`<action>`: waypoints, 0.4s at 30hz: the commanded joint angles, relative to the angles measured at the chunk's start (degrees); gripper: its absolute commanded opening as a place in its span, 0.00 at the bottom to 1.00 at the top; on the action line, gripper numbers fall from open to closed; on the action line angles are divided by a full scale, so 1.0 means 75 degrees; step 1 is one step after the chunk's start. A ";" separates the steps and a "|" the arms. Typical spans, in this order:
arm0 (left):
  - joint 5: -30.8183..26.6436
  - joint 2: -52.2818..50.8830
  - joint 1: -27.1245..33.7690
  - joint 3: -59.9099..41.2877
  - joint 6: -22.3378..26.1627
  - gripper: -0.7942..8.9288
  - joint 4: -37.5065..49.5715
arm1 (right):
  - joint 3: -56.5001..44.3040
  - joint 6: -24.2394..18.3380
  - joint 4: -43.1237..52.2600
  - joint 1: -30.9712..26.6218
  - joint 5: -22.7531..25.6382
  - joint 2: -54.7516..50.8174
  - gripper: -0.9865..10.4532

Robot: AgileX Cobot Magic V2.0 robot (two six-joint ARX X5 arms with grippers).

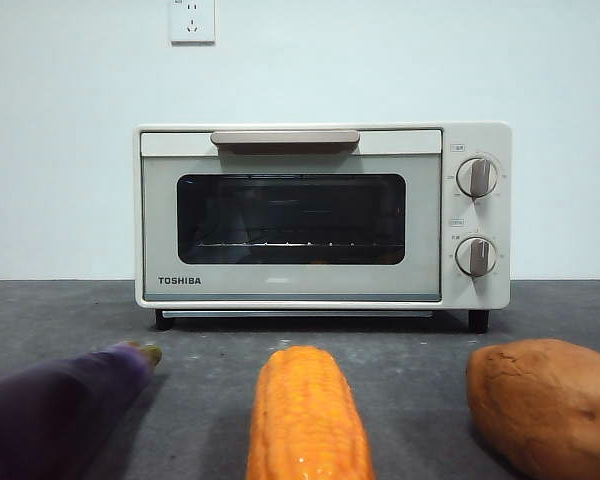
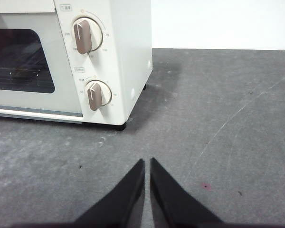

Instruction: Take the eggplant from the table,put the eggplant in the oven

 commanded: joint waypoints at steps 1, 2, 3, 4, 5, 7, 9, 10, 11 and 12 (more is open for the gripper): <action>-0.0023 0.0000 0.0000 -0.0207 0.0032 0.09 0.0093 | -0.0020 0.0020 -0.0003 -0.0009 0.0006 -0.0020 0.09; -0.0020 0.0000 0.0000 -0.0207 -0.0058 0.09 0.0093 | -0.0020 0.0023 -0.0006 -0.0009 0.0003 -0.0020 0.09; -0.0020 0.0000 0.0000 -0.0207 -0.0192 0.09 0.0096 | -0.0020 0.0023 -0.0003 -0.0009 0.0003 -0.0020 0.09; -0.0020 0.0000 0.0000 -0.0207 -0.0414 0.09 0.0096 | -0.0020 0.0023 -0.0003 -0.0009 0.0003 -0.0020 0.09; -0.0020 0.0000 0.0000 -0.0207 -0.0653 0.09 0.0096 | -0.0020 0.0029 0.0000 -0.0009 0.0003 -0.0020 0.09; -0.0020 0.0000 0.0000 -0.0204 -0.1361 0.09 0.0096 | -0.0020 0.0073 0.0119 -0.0009 0.0023 -0.0020 0.09; -0.0020 0.0000 0.0000 -0.0201 -0.1891 0.09 0.0152 | -0.0020 0.0446 0.0367 -0.0009 0.0012 -0.0020 0.09; -0.0020 0.0000 0.0000 -0.0201 -0.2122 0.09 0.0216 | -0.0017 0.0676 0.0469 -0.0009 0.0006 -0.0020 0.09; -0.0017 0.0000 0.0000 -0.0198 -0.2337 0.09 0.0268 | -0.0009 0.0898 0.0498 -0.0009 0.0009 -0.0020 0.09; -0.0017 0.0000 0.0000 -0.0198 -0.2538 0.09 0.0318 | -0.0009 0.1119 0.0522 -0.0009 0.0009 -0.0020 0.09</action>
